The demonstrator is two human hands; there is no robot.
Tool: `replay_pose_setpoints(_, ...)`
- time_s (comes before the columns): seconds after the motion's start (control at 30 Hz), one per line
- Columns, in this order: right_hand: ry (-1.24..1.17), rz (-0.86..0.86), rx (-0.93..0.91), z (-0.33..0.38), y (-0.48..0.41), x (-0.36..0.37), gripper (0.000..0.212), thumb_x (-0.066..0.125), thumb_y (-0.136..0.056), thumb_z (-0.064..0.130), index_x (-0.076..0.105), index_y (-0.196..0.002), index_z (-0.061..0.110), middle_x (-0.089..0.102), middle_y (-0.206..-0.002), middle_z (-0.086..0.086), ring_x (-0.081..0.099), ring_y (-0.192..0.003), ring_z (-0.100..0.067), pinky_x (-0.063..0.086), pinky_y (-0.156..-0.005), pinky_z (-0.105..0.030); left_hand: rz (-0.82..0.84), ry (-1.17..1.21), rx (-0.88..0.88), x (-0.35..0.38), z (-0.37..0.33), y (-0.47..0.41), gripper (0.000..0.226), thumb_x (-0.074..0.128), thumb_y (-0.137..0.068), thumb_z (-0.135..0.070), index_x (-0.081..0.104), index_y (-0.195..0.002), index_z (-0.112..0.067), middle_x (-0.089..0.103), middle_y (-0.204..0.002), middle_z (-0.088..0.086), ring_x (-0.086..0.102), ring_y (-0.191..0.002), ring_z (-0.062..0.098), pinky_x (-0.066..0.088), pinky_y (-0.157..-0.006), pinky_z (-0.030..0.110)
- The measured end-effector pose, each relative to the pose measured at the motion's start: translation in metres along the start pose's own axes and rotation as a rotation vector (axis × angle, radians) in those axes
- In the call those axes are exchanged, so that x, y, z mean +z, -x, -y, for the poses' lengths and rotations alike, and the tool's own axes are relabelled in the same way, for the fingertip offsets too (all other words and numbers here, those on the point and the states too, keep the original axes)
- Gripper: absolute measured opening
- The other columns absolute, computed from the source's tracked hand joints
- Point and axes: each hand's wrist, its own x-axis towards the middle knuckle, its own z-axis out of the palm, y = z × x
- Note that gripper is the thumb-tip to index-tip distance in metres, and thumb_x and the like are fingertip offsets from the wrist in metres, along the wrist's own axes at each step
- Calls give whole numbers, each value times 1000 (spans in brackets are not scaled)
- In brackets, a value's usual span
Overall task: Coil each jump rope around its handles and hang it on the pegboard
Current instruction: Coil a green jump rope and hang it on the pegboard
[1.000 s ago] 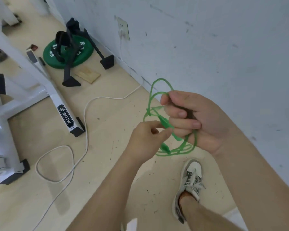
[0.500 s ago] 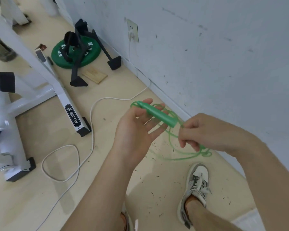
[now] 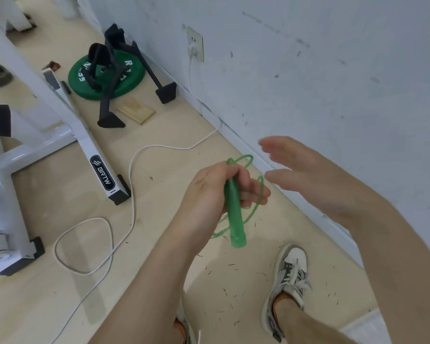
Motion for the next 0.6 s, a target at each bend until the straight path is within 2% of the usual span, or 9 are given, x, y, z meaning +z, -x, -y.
replay_pose_setpoints(0.07,-107,148,-53,6,0,10,40,56,-93,6,60,-124,32,63,-125,12,59,-114,-5,44,-100,-26,67,-2,-9,-3,0,1,31,36,-86,-21,53,-62,-12,69,-77,22,67,-79,38,43,-96,60)
replay_pose_setpoints(0.13,-163,145,-89,11,-2,15,25,55,-95,5,70,-111,18,73,-104,-8,67,-89,-26,53,-81,-24,86,-41,-7,-5,-1,2,31,35,-84,-23,56,-64,-9,69,-75,21,67,-79,38,45,-95,60)
replay_pose_setpoints(0.17,-150,94,-94,13,-2,16,19,56,-96,10,73,-103,16,74,-92,-9,66,-78,-23,52,-71,-22,69,-64,-13,-7,-2,2,34,35,-85,-23,60,-67,-8,70,-76,22,68,-79,38,47,-94,57)
replay_pose_setpoints(0.23,-96,-49,-91,14,-3,15,19,57,-97,16,74,-90,16,68,-68,0,59,-61,-9,44,-56,-17,0,-97,-31,-12,-3,2,40,30,-91,-22,63,-75,-6,71,-78,22,68,-73,35,49,-86,48)
replay_pose_setpoints(0.3,-154,-225,-69,14,-4,14,23,52,-99,15,68,-83,15,59,-58,5,52,-50,-9,37,-47,-17,-96,-120,-48,-19,-5,2,38,28,-93,-18,61,-79,-6,70,-74,21,64,-62,31,47,-73,40)
replay_pose_setpoints(0.37,-438,-417,-15,12,-8,11,23,47,-100,12,61,-82,14,55,-56,3,48,-45,-11,33,-43,-19,-196,-143,-58,-26,-6,3,33,30,-93,-16,59,-81,-6,69,-71,20,62,-57,29,46,-65,36)
replay_pose_setpoints(0.47,-1051,-592,82,5,-13,5,19,41,-99,9,53,-85,14,50,-58,3,43,-43,-10,30,-39,-18,-312,-196,-70,-36,-7,4,28,32,-93,-14,58,-87,-5,69,-70,20,60,-52,25,46,-58,33)
replay_pose_setpoints(0.53,-1245,-672,142,-2,-15,2,19,40,-98,7,49,-84,14,47,-59,3,41,-42,-9,29,-38,-18,-349,-253,-87,-39,-6,4,27,32,-93,-14,57,-91,-5,68,-68,18,56,-48,23,43,-51,30)
replay_pose_setpoints(0.6,-1278,-746,160,-8,-16,0,19,38,-97,6,48,-83,15,46,-57,4,37,-40,-9,27,-37,-18,-382,-318,-94,-42,-4,3,27,33,-93,-16,57,-92,-7,67,-65,16,55,-45,21,42,-47,27)
